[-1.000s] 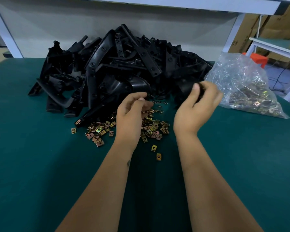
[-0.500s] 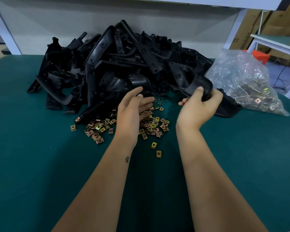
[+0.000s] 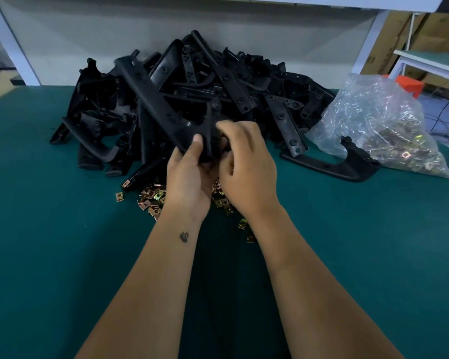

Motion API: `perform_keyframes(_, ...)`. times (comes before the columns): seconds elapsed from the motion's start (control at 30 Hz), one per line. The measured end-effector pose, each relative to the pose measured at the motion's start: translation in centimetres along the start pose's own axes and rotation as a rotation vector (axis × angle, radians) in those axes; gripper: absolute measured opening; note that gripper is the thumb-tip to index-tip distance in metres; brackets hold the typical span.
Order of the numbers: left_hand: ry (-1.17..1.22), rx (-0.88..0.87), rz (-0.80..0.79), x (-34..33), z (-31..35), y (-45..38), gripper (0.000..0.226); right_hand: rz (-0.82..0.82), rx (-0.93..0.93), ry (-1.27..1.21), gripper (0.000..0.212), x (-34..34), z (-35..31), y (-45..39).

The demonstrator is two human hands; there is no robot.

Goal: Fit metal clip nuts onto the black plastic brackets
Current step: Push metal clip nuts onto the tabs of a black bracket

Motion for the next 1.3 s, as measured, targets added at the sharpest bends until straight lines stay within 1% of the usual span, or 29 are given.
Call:
perform_keyframes(0.07,0.024,-0.027,0.039,0.8,0.5,-0.4,0.016,0.027,-0.176,-0.088,0.050,0.2,2.0,-0.1)
perform_keyframes(0.17,0.048,-0.031,0.053,1.4,0.7,-0.7,0.015,0.053,-0.545,-0.215,0.036,0.3,6.6,0.3)
perform_keyframes(0.23,0.083,-0.017,0.064,1.7,0.5,-0.8,0.016,0.058,-0.771,-0.248,0.027,0.4,10.0,1.1)
perform_keyframes(0.27,0.095,-0.007,0.071,1.7,0.3,-0.9,0.017,0.039,-0.847,-0.219,0.025,0.4,11.2,1.4)
perform_keyframes(0.33,0.090,0.016,0.086,1.9,0.0,-0.9,0.018,-0.033,-0.930,-0.167,0.025,0.2,12.8,1.7)
perform_keyframes(0.4,0.061,0.027,0.094,2.1,-0.2,-1.0,0.017,-0.126,-0.936,-0.150,0.027,-0.4,12.9,1.8)
perform_keyframes(0.43,0.053,0.029,0.093,2.1,-0.2,-1.1,0.016,-0.180,-0.907,-0.122,0.028,-0.8,12.6,1.7)
perform_keyframes(0.57,0.045,0.027,0.076,2.0,-0.2,-1.1,0.016,-0.475,-0.680,0.153,0.039,-3.6,10.6,1.7)
perform_keyframes(0.63,0.056,0.025,0.070,1.8,-0.2,-1.1,0.016,-0.555,-0.605,0.269,0.040,-4.4,10.0,2.0)
perform_keyframes(0.7,0.067,0.029,0.072,1.7,-0.3,-1.0,0.016,-0.547,-0.580,0.277,0.035,-4.5,9.8,1.8)
perform_keyframes(0.8,0.057,0.032,0.069,1.6,-0.6,-1.0,0.015,-0.516,-0.596,0.195,0.027,-4.3,9.7,1.7)
perform_keyframes(0.97,0.051,0.051,0.057,1.4,-0.9,-0.9,0.015,-0.493,-0.677,0.021,0.015,-4.3,9.7,1.8)
perform_keyframes(1.03,0.052,0.055,0.057,1.3,-1.0,-1.0,0.016,-0.496,-0.686,0.002,0.017,-4.2,9.8,1.8)
perform_keyframes(1.13,0.053,0.054,0.060,1.3,-1.0,-0.9,0.016,-0.459,-0.675,-0.023,0.030,-3.9,9.6,1.5)
perform_keyframes(1.2,0.049,0.054,0.067,1.4,-1.1,-0.8,0.016,-0.360,-0.712,-0.141,0.032,-3.2,9.6,1.1)
perform_keyframes(1.3,0.032,0.062,0.068,1.3,-1.1,-0.7,0.013,-0.197,-0.850,-0.498,0.027,-2.3,10.0,1.0)
Point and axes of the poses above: each hand's wrist, its own y-axis away from the middle knuckle, its own x-axis out of the back of the hand, z = x × y, the point moved 9 cm from there along -y, towards the middle knuckle, and after that the axes turned 10 degrees about -x, right-handed, at the moved point
